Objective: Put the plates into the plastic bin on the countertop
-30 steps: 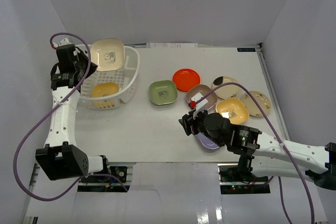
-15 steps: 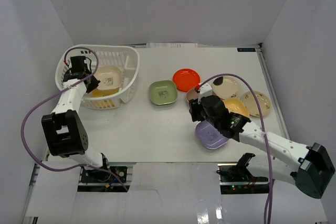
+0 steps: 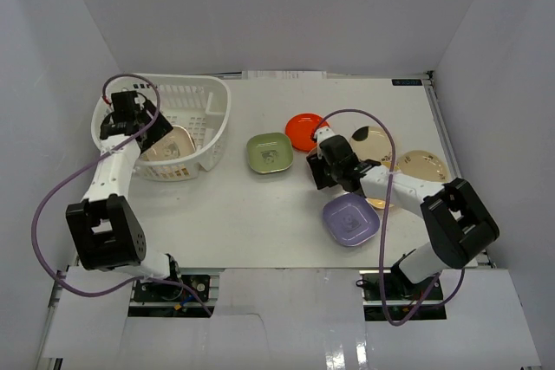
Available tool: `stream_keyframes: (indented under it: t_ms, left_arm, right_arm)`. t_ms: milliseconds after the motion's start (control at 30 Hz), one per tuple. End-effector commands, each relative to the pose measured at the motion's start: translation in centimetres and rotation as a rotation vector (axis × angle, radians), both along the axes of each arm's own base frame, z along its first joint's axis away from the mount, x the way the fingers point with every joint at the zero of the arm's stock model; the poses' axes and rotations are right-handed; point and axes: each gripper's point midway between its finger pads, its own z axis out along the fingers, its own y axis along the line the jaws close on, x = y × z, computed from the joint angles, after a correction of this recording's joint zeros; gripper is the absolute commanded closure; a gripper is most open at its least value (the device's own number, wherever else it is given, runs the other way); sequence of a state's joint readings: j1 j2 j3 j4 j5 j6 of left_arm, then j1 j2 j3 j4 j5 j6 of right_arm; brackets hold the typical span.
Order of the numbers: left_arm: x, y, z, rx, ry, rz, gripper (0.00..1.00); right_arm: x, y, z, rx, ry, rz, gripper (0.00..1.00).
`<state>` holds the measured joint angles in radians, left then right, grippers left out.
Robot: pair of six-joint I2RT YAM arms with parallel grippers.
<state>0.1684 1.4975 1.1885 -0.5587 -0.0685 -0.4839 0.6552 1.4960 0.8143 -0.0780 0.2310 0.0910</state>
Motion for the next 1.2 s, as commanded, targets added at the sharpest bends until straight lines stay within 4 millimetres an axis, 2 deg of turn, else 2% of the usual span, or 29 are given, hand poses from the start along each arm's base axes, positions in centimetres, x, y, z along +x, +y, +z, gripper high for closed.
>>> stream_keyframes:
  t_ms: [0,100,133,167,200,233,267,300,333,367,467,500,567,600,633,667,733,767,800,900,967,1000,1100,1133,1167]
  left_arm:
    - [0.7,-1.9,9.4,-0.037,-0.259,-0.08,0.16]
    - [0.3,-4.4,12.3,-0.051,-0.332,-0.154,0.17]
    - [-0.3,-6.1,13.5,-0.052,-0.363,-0.201,0.18]
    - [-0.8,-7.1,13.9,-0.049,-0.372,-0.236,0.19]
    - [-1.3,-8.1,14.1,-0.052,-0.379,-0.265,0.19]
    - [-2.4,-10.6,14.1,-0.062,-0.384,-0.333,0.2]
    - [-2.9,-11.5,14.0,-0.064,-0.387,-0.366,0.2]
    - [-3.5,-12.2,13.9,-0.063,-0.385,-0.391,0.2]
    - [-4.4,-13.4,12.8,-0.075,-0.36,-0.425,0.2]
    - [-5.3,-13.9,13.4,-0.083,-0.382,-0.447,0.21]
    - [-7.7,-16.4,12.8,-0.151,-0.375,-0.55,0.25]
    - [-8.3,-17.2,12.7,-0.172,-0.374,-0.579,0.27]
    - [-9.8,-19.7,11.9,-0.238,-0.342,-0.647,0.29]
    - [-10.0,-20.7,11.6,-0.261,-0.336,-0.664,0.32]
    - [-10.7,-22.8,11.1,-0.279,-0.312,-0.696,0.32]
    - [-11.0,-23.8,10.4,-0.274,-0.289,-0.706,0.33]
    - [-10.8,-26.0,8.3,-0.21,-0.248,-0.691,0.33]
    - [-10.3,-26.2,6.7,-0.172,-0.21,-0.66,0.33]
    - [-10.0,-26.7,6.2,-0.159,-0.211,-0.649,0.33]
    - [-8.0,-26.2,3.6,-0.114,-0.202,-0.538,0.33]
    - [-7.0,-25.9,2.6,-0.108,-0.212,-0.474,0.33]
    - [-6.4,-26.1,1.3,-0.105,-0.202,-0.458,0.33]
    - [-4.8,-26.1,0.3,-0.09,-0.211,-0.395,0.33]
    - [-4.3,-26.1,-1.1,-0.068,-0.181,-0.382,0.34]
    - [-3.8,-26.2,-1.5,-0.058,-0.174,-0.373,0.35]
  right_arm:
    - [1.4,1.5,1.1,0.033,-0.027,0.064,0.41]
    - [1.6,1.4,0.2,0.011,-0.011,0.063,0.48]
    - [1.6,1.3,-0.4,0.003,0.001,0.062,0.51]
    - [1.6,1.3,-0.6,-0.003,0.005,0.064,0.53]
    - [1.7,1.4,-0.7,-0.007,0.007,0.064,0.58]
    - [1.8,1.4,-0.8,-0.012,0.009,0.065,0.62]
    - [2.0,1.3,-0.7,-0.019,0.003,0.063,0.73]
    - [1.9,1.2,-0.8,-0.026,0.008,0.062,0.77]
    - [2.1,1.3,-0.4,-0.027,-0.002,0.063,0.81]
    - [2.3,0.9,-0.1,-0.04,-0.015,0.053,0.89]
    - [2.4,0.6,2.3,-0.047,-0.064,0.036,0.92]
    - [2.3,0.8,4.0,-0.028,-0.101,0.04,0.92]
    - [2.0,0.9,5.9,-0.024,-0.137,0.036,0.92]
    - [1.7,1.4,7.5,-0.002,-0.171,0.046,0.92]
    - [1.5,1.6,8.3,0.008,-0.185,0.052,0.92]
    - [1.3,1.7,9.2,0.021,-0.198,0.056,0.92]
    - [0.8,1.9,11.4,0.069,-0.236,0.064,0.92]
    - [0.3,1.9,12.6,0.1,-0.252,0.062,0.92]
    - [0.0,1.8,13.1,0.116,-0.26,0.064,0.92]
    - [-1.3,1.8,15.0,0.187,-0.281,0.086,0.92]
    - [-2.1,1.8,15.6,0.211,-0.283,0.104,0.92]
    - [-2.6,1.6,16.1,0.227,-0.288,0.109,0.92]
    - [-4.0,1.7,16.2,0.257,-0.273,0.15,0.92]
    - [-4.4,1.8,16.0,0.268,-0.266,0.157,0.92]
    - [-4.8,1.7,16.2,0.28,-0.272,0.162,0.92]
